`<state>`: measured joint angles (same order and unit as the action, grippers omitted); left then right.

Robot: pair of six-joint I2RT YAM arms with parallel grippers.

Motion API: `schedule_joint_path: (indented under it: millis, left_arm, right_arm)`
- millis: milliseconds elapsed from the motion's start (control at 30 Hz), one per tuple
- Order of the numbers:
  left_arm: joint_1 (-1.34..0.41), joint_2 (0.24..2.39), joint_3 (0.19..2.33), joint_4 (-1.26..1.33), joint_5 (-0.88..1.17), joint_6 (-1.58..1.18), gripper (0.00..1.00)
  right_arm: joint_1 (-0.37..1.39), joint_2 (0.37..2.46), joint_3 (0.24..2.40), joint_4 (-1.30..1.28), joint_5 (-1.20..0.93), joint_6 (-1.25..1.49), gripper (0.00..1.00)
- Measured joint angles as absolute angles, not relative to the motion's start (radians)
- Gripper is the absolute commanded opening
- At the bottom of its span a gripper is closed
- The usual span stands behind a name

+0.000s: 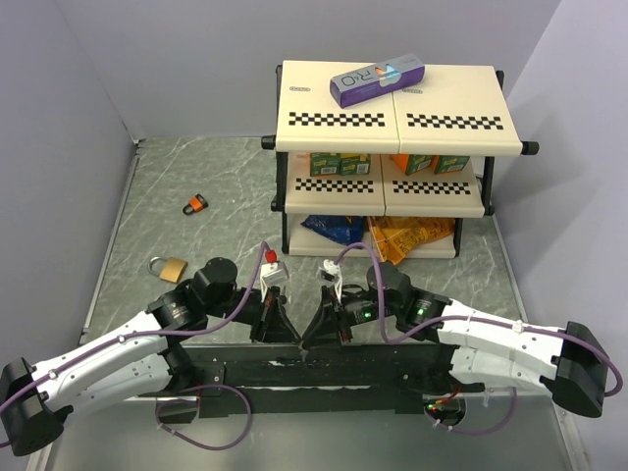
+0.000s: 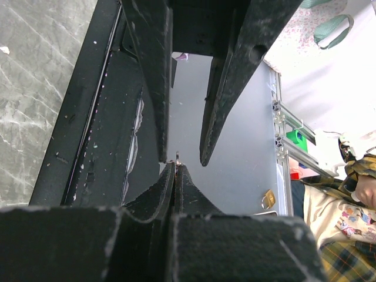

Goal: Unlock with the key

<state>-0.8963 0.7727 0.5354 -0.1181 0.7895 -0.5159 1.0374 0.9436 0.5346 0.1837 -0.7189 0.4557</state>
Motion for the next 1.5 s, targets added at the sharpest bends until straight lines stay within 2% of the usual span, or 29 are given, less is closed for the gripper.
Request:
schedule_joint_path:
  millis: [500,567,733,867,933,967,1000,1067,1333,1500]
  left_arm:
    - [-0.896,0.773,0.535,-0.121,0.789,-0.516,0.01]
    - [-0.896,0.772,0.535,-0.121,0.789,-0.516,0.01]
    - [-0.896,0.772,0.535,-0.123,0.790,-0.516,0.01]
    - [-0.896,0.772,0.535,-0.125,0.791,-0.513,0.01]
    - [-0.896,0.772,0.535,-0.126,0.788,-0.511,0.11]
    - [-0.896,0.771,0.535,-0.130,0.780,-0.509,0.46]
    - [-0.896,0.768,0.535,-0.138,0.765,-0.505,0.66]
    - [-0.896,0.751,0.541,-0.164,0.710,-0.482,0.99]
    - [-0.815,0.603,0.563,-0.262,0.385,-0.492,0.99]
    - [-0.664,0.714,0.605,-0.335,0.166,-0.524,0.99]
  right_arm:
    - [1.060,0.961,0.535,0.183,-0.707,0.455,0.27]
    - [1.063,0.967,0.535,0.184,-0.705,0.455,0.22]
    - [1.065,0.973,0.535,0.182,-0.699,0.451,0.02]
    - [1.065,0.974,0.535,0.181,-0.696,0.450,0.00]
    - [1.065,0.974,0.535,0.180,-0.691,0.450,0.00]
    - [1.065,0.974,0.535,0.179,-0.685,0.450,0.00]
    - [1.065,0.974,0.535,0.177,-0.674,0.450,0.00]
    - [1.065,0.974,0.535,0.173,-0.636,0.455,0.00]
    - [0.957,0.973,0.469,0.240,-0.540,0.482,0.00]
    - [0.807,0.965,0.429,0.278,-0.538,0.499,0.00]
